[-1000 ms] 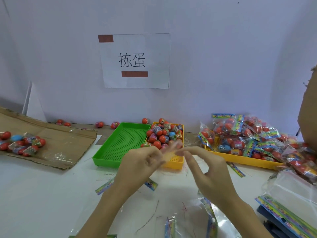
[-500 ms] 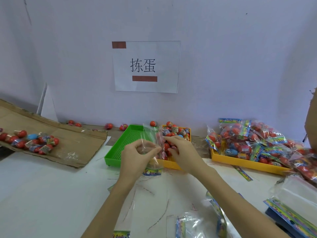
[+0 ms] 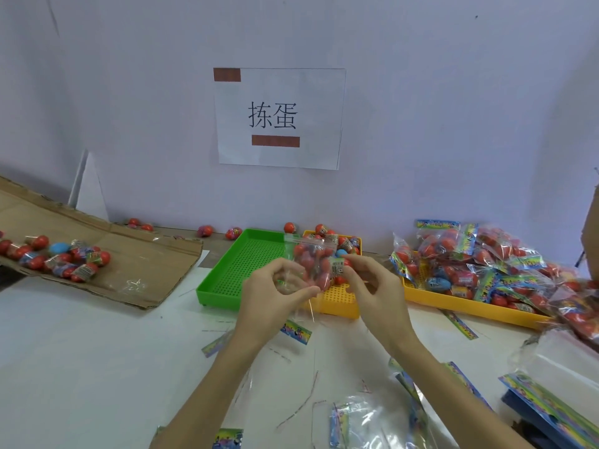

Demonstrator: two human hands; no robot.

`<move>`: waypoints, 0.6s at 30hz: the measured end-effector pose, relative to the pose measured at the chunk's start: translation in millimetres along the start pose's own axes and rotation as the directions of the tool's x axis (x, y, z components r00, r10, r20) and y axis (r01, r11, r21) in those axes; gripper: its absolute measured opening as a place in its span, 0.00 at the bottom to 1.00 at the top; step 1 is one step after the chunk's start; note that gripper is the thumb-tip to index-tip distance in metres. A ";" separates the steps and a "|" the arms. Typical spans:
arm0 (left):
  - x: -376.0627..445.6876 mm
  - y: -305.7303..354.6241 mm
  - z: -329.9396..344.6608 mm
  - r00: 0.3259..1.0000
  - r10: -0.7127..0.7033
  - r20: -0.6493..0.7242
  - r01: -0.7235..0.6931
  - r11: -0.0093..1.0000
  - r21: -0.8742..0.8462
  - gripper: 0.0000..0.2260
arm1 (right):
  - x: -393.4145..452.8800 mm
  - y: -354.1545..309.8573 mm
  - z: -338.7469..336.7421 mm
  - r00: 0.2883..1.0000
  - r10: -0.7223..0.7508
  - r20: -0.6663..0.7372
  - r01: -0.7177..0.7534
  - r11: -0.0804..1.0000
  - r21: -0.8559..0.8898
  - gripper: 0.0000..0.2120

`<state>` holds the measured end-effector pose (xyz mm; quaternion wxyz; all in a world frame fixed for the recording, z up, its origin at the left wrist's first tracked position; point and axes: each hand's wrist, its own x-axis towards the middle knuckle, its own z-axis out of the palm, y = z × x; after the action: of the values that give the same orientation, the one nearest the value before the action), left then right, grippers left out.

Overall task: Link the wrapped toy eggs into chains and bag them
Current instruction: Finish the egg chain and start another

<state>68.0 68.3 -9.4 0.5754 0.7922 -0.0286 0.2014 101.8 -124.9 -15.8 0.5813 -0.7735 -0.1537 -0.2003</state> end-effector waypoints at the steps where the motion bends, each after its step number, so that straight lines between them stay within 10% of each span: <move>1: -0.6 -0.3 1.9 1.000 0.015 0.009 -0.015 1.000 0.023 0.15 | -5.1 -0.5 -3.0 1.000 0.005 -0.013 -0.004 0.999 0.047 0.12; 11: -12.3 1.7 9.2 0.955 0.282 0.093 -0.294 0.852 0.433 0.15 | -25.8 -16.3 -14.0 0.972 0.014 -0.233 0.030 0.982 0.184 0.11; 18: -14.5 4.2 13.3 0.931 0.326 0.166 -0.366 0.839 0.402 0.18 | -32.8 -27.4 -7.1 0.989 -0.143 -0.030 0.146 0.985 0.095 0.13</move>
<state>57.3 51.9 -14.1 0.3406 0.8884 -0.1528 0.2670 59.4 -124.3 -7.2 0.6038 -0.7288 -0.2124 -0.2430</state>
